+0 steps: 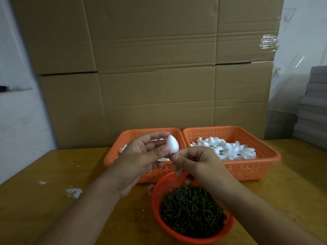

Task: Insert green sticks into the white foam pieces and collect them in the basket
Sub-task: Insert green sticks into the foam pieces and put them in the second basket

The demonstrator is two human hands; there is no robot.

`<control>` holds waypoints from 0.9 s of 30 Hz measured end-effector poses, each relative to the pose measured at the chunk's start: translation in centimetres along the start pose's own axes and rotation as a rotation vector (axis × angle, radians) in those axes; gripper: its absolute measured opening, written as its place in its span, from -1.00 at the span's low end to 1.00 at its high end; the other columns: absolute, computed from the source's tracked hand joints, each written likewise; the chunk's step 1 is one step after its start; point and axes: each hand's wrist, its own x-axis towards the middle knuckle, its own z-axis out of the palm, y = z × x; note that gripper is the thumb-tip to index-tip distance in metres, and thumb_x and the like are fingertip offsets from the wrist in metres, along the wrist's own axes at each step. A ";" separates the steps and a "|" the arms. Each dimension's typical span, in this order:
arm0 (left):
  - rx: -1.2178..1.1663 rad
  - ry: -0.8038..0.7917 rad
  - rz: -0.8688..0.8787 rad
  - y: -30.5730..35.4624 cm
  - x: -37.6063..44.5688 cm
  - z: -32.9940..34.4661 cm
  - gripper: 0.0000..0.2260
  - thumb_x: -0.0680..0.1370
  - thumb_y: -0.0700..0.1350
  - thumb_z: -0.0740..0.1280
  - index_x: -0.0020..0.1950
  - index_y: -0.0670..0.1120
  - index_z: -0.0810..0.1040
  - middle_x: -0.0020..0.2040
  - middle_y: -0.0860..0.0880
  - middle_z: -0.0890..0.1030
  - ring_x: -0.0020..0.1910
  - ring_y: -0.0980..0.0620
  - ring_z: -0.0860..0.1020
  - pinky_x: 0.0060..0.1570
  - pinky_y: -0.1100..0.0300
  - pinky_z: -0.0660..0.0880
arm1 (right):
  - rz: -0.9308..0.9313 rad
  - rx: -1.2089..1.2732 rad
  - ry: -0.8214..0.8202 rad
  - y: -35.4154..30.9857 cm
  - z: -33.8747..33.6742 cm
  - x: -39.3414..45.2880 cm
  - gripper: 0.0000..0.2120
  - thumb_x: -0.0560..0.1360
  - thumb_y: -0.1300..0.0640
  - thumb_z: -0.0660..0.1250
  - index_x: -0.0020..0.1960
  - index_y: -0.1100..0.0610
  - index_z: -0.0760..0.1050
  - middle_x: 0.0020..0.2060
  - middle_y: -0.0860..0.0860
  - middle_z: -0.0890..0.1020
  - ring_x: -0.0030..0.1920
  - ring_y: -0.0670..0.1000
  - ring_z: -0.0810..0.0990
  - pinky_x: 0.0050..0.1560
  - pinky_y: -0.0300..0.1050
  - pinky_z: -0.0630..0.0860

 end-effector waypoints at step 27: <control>0.095 0.055 0.013 -0.9 0.1 0.3 -0.57 0.38 0.03 0.55 0.21 -0.03 0.63 0.04 -0.06 0.73 0.00 0.07 0.68 -0.10 0.24 0.57 | -0.048 -0.029 0.062 -0.1 -0.1 0.0 -0.83 0.50 0.11 0.45 -0.22 0.16 0.67 -0.40 0.07 0.64 -0.44 -0.12 0.55 -0.41 -0.26 0.47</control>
